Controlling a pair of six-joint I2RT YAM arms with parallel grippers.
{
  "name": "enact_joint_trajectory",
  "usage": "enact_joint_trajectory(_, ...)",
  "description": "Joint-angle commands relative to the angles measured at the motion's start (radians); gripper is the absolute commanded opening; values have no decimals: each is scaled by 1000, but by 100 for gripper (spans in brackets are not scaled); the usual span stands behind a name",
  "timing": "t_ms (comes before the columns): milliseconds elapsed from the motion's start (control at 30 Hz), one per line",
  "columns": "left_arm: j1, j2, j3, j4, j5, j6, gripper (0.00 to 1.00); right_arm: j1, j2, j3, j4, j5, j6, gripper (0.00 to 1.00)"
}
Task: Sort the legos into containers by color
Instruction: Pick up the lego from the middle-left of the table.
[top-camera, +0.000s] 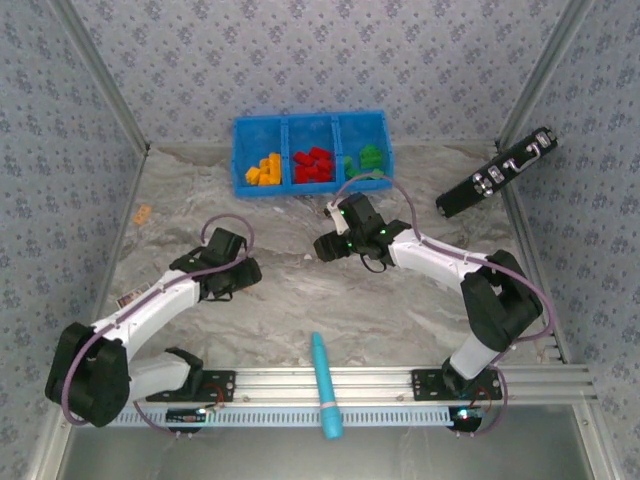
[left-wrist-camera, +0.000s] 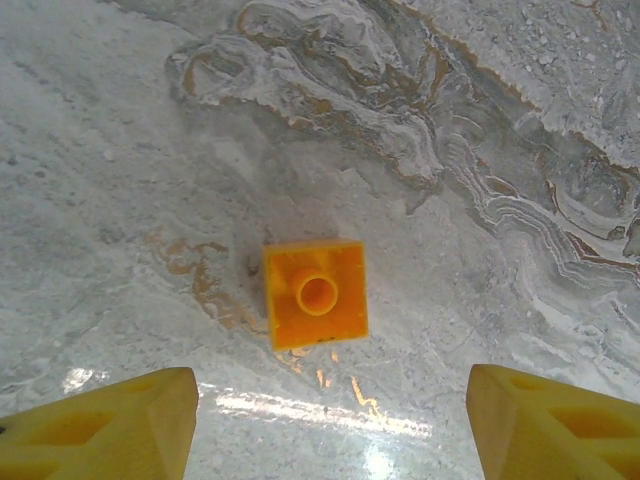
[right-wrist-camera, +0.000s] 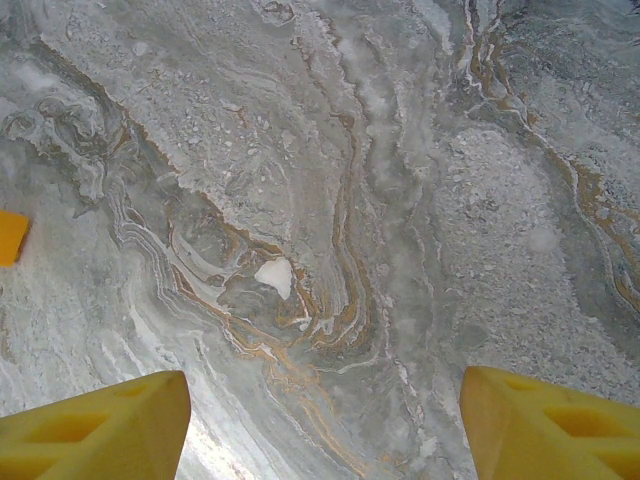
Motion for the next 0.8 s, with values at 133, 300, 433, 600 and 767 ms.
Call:
enact_joint_trajectory(133,-28,70,11,43,-16,-1,73,2,-21,4,-34,27,-13,74)
enact_joint_trajectory(300,-30,124,13,64,-27,1,72,-5,-43,-4,-51,42,-12,74)
enact_joint_trajectory(433,-30,159,9,99,-28,1,71,-10,-60,-12,-66,54,-9,74)
enact_joint_trajectory(600,-30,209,22,129,-23,13,68,-16,-86,-17,-84,72,-7,75)
enact_joint_trajectory(767,-30,250,39,131,-24,23,64,-21,-115,-26,-109,85,-6,75)
